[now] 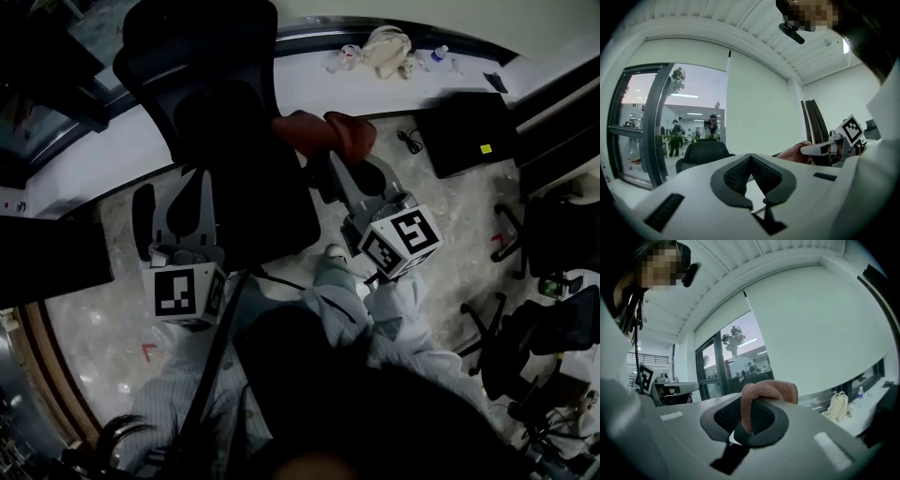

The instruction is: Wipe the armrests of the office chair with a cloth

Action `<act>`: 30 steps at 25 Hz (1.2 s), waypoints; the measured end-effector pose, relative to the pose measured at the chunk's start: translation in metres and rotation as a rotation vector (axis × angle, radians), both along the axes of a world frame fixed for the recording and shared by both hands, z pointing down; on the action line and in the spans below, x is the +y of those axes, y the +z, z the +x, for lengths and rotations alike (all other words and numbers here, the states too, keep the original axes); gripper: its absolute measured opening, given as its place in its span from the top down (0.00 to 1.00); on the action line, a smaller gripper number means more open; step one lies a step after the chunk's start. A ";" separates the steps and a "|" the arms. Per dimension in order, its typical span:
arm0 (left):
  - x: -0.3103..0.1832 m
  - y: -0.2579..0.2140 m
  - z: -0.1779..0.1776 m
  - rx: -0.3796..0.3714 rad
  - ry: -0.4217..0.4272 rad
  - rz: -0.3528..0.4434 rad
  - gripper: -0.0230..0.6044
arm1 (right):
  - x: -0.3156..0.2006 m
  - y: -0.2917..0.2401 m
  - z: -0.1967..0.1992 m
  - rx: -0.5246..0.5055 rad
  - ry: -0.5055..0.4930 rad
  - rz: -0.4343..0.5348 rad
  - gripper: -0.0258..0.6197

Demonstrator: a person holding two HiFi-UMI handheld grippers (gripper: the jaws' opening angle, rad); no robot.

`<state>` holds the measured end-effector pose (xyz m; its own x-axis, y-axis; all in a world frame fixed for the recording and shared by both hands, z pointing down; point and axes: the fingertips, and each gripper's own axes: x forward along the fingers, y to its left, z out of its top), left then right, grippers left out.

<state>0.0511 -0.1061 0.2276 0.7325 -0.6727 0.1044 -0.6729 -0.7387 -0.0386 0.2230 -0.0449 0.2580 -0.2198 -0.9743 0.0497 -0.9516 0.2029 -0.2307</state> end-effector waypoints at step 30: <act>0.086 0.135 0.093 -0.058 -0.273 -0.275 0.96 | 0.000 0.326 0.061 0.139 -0.409 -0.785 0.92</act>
<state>0.1443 -0.0206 0.3627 0.5181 -0.7830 0.3442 -0.8486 -0.5210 0.0921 0.2838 -0.0451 0.5836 -0.4846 -0.4955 0.7209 -0.8693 0.3646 -0.3337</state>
